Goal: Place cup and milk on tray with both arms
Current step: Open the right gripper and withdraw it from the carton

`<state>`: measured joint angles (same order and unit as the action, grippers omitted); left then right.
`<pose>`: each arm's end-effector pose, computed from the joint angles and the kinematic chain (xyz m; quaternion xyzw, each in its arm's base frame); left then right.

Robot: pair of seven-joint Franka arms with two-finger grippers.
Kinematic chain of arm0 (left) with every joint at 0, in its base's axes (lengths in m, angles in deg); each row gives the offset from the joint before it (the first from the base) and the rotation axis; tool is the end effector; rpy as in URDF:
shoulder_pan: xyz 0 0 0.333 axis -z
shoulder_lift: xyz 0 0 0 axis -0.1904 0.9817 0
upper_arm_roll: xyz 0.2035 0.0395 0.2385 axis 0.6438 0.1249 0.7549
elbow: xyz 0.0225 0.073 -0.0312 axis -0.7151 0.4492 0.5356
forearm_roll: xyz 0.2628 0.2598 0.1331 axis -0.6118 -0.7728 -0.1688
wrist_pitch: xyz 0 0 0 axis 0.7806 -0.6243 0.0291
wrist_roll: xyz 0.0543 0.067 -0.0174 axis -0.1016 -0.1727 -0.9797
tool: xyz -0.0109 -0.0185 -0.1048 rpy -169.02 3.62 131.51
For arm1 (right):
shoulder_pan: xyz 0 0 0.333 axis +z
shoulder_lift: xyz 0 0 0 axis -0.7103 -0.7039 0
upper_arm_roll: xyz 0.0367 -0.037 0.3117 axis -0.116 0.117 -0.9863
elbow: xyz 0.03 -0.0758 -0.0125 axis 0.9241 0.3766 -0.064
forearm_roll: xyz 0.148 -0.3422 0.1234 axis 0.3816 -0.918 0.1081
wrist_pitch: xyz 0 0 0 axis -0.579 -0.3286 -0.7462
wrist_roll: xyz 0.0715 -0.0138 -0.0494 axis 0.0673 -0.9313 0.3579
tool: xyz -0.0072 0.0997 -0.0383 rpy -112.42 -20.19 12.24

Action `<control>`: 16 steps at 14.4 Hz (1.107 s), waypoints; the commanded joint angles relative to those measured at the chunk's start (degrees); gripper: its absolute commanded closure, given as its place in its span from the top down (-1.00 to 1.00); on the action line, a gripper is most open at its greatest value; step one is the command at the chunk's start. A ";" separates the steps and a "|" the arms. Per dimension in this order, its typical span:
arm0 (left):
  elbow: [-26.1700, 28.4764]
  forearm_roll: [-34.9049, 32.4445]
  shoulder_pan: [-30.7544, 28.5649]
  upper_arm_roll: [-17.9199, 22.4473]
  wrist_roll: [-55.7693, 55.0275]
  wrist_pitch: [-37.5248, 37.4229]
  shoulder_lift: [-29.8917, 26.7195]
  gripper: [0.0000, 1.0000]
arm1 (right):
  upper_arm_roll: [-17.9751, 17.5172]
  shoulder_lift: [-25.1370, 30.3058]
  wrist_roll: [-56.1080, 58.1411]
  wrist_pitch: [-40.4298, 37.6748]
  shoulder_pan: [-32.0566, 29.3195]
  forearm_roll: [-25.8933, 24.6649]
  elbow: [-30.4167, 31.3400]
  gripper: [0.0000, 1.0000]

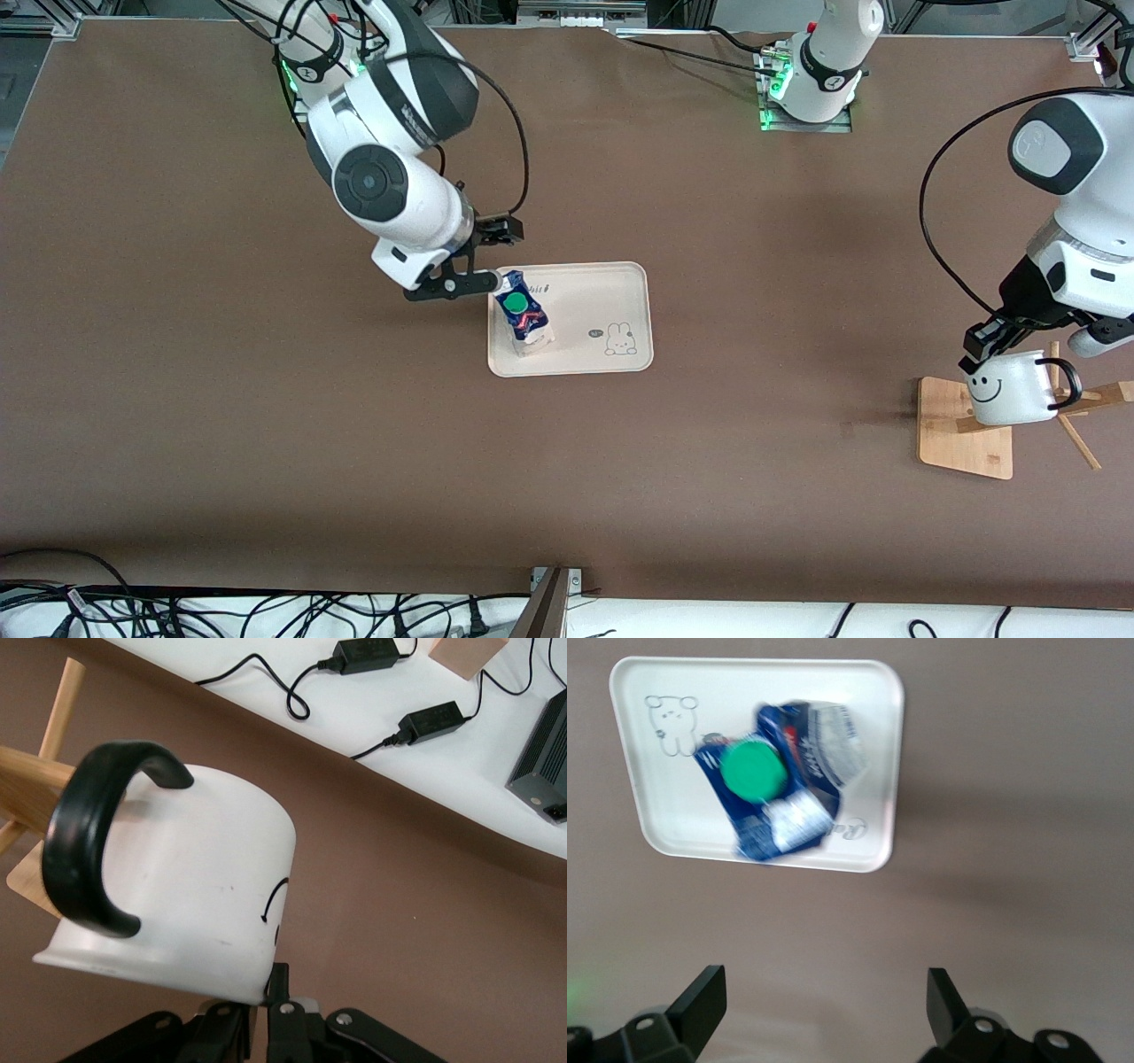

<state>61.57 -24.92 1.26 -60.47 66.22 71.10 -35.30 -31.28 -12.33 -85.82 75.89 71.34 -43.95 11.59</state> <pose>0.6078 0.0438 0.4564 0.9594 0.2054 0.1737 0.0850 0.5382 0.3712 0.4366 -0.9910 -0.0433 0.1188 0.0438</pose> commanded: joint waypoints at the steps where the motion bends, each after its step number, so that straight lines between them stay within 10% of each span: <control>1: -5.73 -1.16 -0.12 -0.26 0.93 -11.14 -0.41 -1.00 | 1.04 3.87 -2.19 -2.38 0.19 -4.49 0.57 1.00; 9: -14.86 -4.06 -0.04 -2.10 1.02 -26.78 0.12 -1.00 | 11.58 7.66 1.31 -13.01 0.02 -11.19 -9.26 1.00; 16: -23.67 -4.06 0.31 -6.49 1.55 -45.78 0.99 -1.00 | 31.35 7.57 23.20 -14.85 -0.42 -10.84 -10.33 1.00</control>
<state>41.96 -27.74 1.42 -65.73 66.76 30.94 -35.60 -2.86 -4.28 -65.56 63.25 70.51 -54.59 2.59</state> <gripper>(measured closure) 0.912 0.000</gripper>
